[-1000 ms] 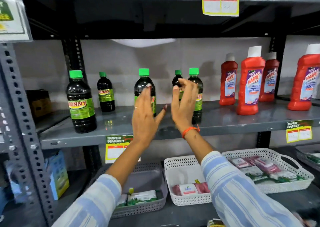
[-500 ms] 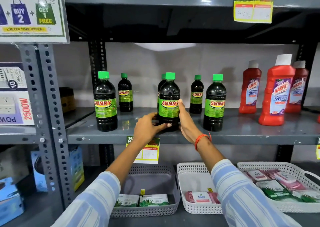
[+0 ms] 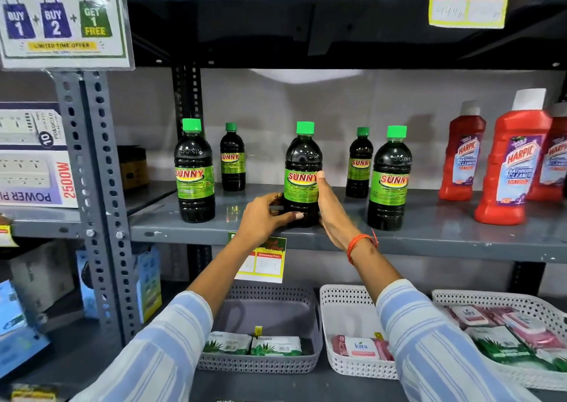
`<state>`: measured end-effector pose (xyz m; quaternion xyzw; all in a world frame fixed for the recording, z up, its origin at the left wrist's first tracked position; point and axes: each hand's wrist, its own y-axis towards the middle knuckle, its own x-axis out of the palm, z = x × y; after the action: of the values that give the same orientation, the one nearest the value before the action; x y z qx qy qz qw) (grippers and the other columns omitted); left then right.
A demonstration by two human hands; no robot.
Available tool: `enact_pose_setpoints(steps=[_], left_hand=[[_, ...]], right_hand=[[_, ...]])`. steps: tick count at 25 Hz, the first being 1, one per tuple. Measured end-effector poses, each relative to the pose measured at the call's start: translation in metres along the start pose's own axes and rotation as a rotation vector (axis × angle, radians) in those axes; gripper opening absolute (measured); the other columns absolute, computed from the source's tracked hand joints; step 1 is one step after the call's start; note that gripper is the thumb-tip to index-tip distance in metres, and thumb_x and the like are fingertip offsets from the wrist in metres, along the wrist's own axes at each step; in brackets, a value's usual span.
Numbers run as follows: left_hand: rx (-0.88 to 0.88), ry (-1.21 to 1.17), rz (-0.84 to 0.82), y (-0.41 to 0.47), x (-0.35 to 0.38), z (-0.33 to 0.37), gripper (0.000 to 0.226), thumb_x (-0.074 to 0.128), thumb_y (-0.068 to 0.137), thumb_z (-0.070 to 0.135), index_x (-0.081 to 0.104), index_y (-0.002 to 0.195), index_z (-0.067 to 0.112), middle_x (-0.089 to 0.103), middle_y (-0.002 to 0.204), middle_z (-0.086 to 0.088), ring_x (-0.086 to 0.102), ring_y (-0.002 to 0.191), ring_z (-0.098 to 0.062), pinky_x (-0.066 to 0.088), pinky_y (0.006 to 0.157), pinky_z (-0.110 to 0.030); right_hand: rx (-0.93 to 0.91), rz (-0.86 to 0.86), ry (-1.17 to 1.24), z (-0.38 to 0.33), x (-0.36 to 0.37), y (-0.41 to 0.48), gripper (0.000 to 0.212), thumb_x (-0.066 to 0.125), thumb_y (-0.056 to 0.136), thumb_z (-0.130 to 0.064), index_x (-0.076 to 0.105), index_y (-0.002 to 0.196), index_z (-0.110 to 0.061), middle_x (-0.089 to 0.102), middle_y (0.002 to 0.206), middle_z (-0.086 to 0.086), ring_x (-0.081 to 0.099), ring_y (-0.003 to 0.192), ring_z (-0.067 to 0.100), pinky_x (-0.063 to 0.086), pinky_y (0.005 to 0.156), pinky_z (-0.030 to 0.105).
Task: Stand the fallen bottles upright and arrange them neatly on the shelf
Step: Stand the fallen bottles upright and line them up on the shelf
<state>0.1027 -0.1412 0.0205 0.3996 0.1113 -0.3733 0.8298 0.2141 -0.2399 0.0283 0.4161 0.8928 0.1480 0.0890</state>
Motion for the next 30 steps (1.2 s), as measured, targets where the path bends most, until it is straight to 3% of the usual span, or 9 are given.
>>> enact_pose_setpoints(steps=[5, 9, 11, 13, 15, 18, 20, 24, 30], left_hand=[[0.01, -0.026, -0.055, -0.002, -0.004, 0.002, 0.055, 0.078, 0.074, 0.038, 0.061, 0.121, 0.016, 0.068, 0.117, -0.003, 0.063, 0.107, -0.015, 0.049, 0.095, -0.036], [0.103, 0.069, 0.152, -0.016, -0.023, -0.003, 0.066, 0.072, 0.08, 0.035, 0.048, 0.132, 0.003, 0.059, 0.128, -0.013, 0.055, 0.117, -0.023, 0.045, 0.1, -0.038], [0.227, 0.17, 0.35, -0.026, -0.044, -0.008, 0.065, 0.068, 0.083, 0.033, 0.043, 0.134, 0.001, 0.056, 0.13, -0.016, 0.052, 0.119, -0.025, 0.043, 0.101, -0.038], [0.279, 0.28, 0.56, -0.031, -0.068, -0.02, 0.073, 0.067, 0.084, 0.034, 0.036, 0.138, -0.003, 0.049, 0.136, -0.02, 0.045, 0.124, -0.029, 0.036, 0.104, -0.035], [0.178, 0.374, 0.69, -0.035, -0.091, -0.037, 0.087, 0.068, 0.081, 0.038, 0.025, 0.143, -0.005, 0.037, 0.144, -0.023, 0.036, 0.131, -0.034, 0.029, 0.107, -0.037], [-0.059, 0.253, 0.518, -0.041, -0.117, -0.064, 0.098, 0.072, 0.077, 0.04, 0.016, 0.146, -0.001, 0.029, 0.15, -0.02, 0.029, 0.137, -0.033, 0.03, 0.105, -0.038], [-0.113, 0.174, 0.334, -0.036, -0.127, -0.078, 0.084, 0.076, 0.075, 0.039, 0.034, 0.139, 0.005, 0.049, 0.139, -0.015, 0.045, 0.127, -0.028, 0.04, 0.093, -0.035], [-0.1, 0.196, 0.194, -0.017, -0.128, -0.078, 0.051, 0.077, 0.074, 0.039, 0.06, 0.113, 0.011, 0.069, 0.11, -0.009, 0.063, 0.103, -0.026, 0.048, 0.077, -0.034], [-0.069, 0.161, 0.17, -0.019, -0.145, -0.096, 0.04, 0.078, 0.073, 0.037, 0.067, 0.103, 0.012, 0.072, 0.097, -0.007, 0.065, 0.09, -0.022, 0.044, 0.067, -0.03]], right_hand=[[-0.002, 0.078, -0.009, -0.006, 0.002, -0.009, 0.094, 0.031, 0.072, -0.084, 0.04, 0.139, -0.019, 0.052, 0.14, 0.007, 0.048, 0.131, 0.022, 0.036, 0.113, 0.047], [-0.357, 0.668, -0.189, -0.021, 0.032, -0.035, 0.047, 0.04, 0.097, -0.038, 0.048, 0.13, -0.006, 0.05, 0.13, 0.015, 0.044, 0.124, 0.027, 0.035, 0.107, 0.041], [-0.637, 0.813, -0.217, -0.035, 0.066, -0.043, 0.036, 0.04, 0.097, -0.025, 0.055, 0.122, -0.004, 0.053, 0.122, 0.016, 0.049, 0.115, 0.028, 0.04, 0.102, 0.042], [-0.757, 0.691, -0.242, -0.038, 0.105, -0.041, 0.032, 0.04, 0.095, -0.018, 0.056, 0.119, -0.003, 0.053, 0.118, 0.017, 0.052, 0.11, 0.029, 0.042, 0.099, 0.036], [-0.602, 0.47, -0.254, -0.033, 0.139, -0.033, 0.028, 0.042, 0.095, -0.013, 0.056, 0.118, -0.002, 0.054, 0.117, 0.018, 0.054, 0.109, 0.031, 0.043, 0.099, 0.038], [-0.159, 0.135, -0.238, -0.019, 0.171, -0.017, 0.035, 0.041, 0.1, -0.021, 0.048, 0.128, -0.002, 0.053, 0.13, 0.019, 0.051, 0.123, 0.034, 0.04, 0.105, 0.046], [-0.027, 0.007, -0.228, -0.02, 0.18, -0.009, 0.042, 0.037, 0.102, -0.03, 0.044, 0.135, -0.005, 0.051, 0.139, 0.017, 0.047, 0.13, 0.033, 0.038, 0.109, 0.045], [-0.029, -0.033, -0.163, -0.027, 0.174, -0.001, 0.043, 0.032, 0.103, -0.032, 0.043, 0.136, -0.007, 0.052, 0.14, 0.015, 0.049, 0.129, 0.031, 0.039, 0.108, 0.041], [-0.04, -0.009, -0.228, -0.013, 0.194, 0.005, 0.048, 0.033, 0.101, -0.038, 0.04, 0.139, -0.009, 0.047, 0.142, 0.017, 0.045, 0.131, 0.031, 0.039, 0.105, 0.037]])
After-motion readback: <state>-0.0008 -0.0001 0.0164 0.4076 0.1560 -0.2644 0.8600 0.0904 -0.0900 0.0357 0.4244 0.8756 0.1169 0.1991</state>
